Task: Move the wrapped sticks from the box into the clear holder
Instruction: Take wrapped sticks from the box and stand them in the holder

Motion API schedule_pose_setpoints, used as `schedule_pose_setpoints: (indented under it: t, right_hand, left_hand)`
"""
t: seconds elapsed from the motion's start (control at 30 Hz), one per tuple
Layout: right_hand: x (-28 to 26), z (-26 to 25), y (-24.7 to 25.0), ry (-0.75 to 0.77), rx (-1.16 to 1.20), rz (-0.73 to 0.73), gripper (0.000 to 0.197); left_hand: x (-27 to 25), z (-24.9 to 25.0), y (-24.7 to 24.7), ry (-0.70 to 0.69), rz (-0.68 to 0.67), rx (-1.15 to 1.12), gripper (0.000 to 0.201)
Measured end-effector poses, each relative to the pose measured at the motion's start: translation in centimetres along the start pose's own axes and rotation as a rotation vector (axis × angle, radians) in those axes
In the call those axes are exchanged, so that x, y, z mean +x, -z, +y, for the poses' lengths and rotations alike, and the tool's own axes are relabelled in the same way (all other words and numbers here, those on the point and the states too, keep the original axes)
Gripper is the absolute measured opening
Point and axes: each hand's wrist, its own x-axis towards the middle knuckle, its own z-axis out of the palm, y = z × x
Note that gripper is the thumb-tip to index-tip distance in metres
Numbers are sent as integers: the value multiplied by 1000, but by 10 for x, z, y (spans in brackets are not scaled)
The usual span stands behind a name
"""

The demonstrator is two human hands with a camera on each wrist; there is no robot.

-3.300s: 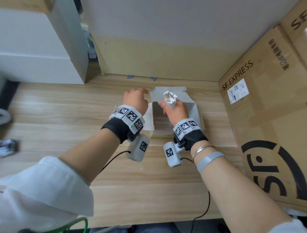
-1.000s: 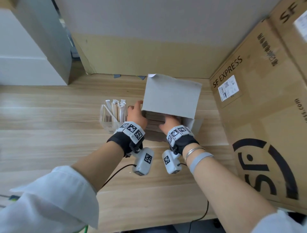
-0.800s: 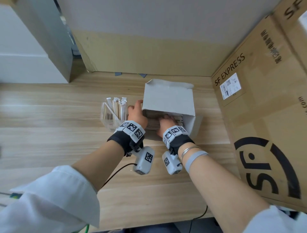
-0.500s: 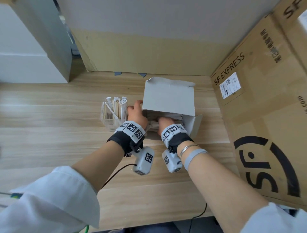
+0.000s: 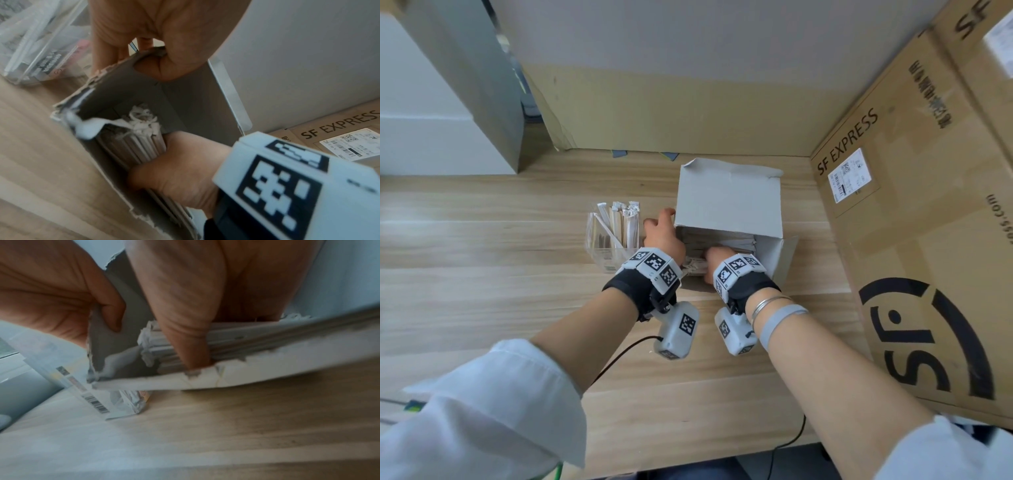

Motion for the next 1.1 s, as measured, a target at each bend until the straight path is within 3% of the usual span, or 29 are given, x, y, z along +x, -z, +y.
schedule_pose_setpoints:
  t: [0.1,0.23,0.43,0.6,0.67,0.77,0.83,0.9,0.97,1.1]
  right_hand:
    - [-2,3,-1,-4,51,78,30]
    - [-6,10,4,31,314,280,37]
    - [-10,7,9,80,708,365,30]
    - [-21,-2,16,69,939,446,30]
    - [-28,-7,23,103,1048,493,36]
    - [-36,-17,36,144,1183,518,11]
    - [-34,-25,43,153,1173,540,25]
    - [-33,-36,51,165,1154,574,34]
    - [-35,-48,61,210,1145,603,38]
    - [-41,-69,77,330,1131,646,41]
  left_hand:
    - [2,2,0,-2,-7,15,63]
    - [3,3,2,-66,37,-9,67]
    - [9,0,6,-94,-33,233,41]
    - [16,3,13,-83,-59,279,49]
    - [16,6,21,-163,-1,228,52]
    - [15,5,41,-372,201,119,51]
    - [19,-2,56,-448,309,106,48]
    - [27,-14,68,-390,327,204,41]
    - [34,-27,81,-266,261,287,34]
    - [42,-46,97,-200,139,193,28]
